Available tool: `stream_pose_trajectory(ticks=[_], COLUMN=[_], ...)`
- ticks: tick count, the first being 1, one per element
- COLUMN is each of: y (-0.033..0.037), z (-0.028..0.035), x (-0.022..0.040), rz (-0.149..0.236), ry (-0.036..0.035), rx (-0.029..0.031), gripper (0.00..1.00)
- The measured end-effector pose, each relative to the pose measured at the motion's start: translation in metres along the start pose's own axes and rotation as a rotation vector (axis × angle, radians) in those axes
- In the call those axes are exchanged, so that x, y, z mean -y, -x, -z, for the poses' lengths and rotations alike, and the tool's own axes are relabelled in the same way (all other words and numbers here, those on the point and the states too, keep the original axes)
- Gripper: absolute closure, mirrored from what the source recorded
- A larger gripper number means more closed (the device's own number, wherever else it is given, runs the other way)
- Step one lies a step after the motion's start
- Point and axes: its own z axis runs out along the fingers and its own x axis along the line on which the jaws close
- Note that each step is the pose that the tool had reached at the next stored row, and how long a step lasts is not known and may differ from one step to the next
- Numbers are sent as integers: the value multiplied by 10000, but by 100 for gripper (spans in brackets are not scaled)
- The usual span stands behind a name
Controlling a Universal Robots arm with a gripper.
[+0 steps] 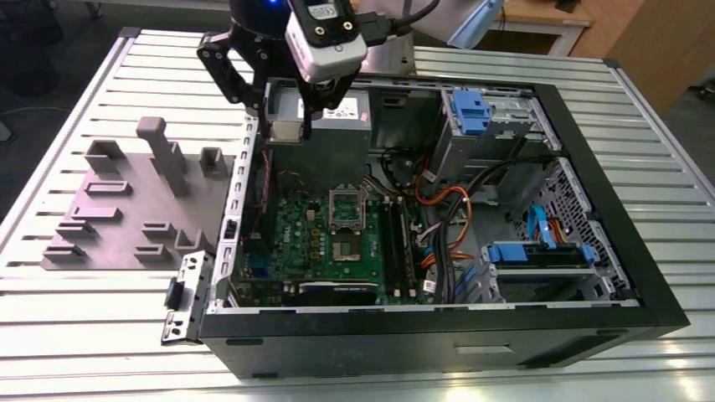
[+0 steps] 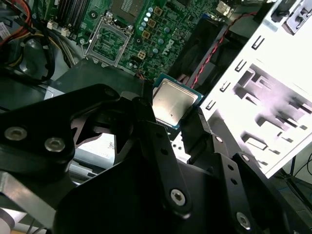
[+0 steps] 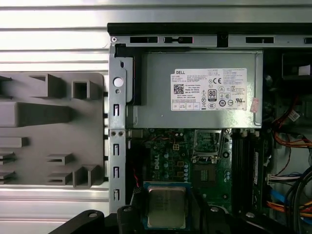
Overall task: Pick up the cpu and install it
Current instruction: 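Pick up the cpu and move it towards the insertion slot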
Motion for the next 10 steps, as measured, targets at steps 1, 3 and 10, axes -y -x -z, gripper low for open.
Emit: stream_pose_trajectory(ticks=[1, 3, 10], y=[12, 35, 57], z=[0, 1, 1], x=[0, 1, 2], rz=[0, 0, 0], ry=[1, 0, 0], rx=[1, 0, 0], gripper=[53, 53, 53])
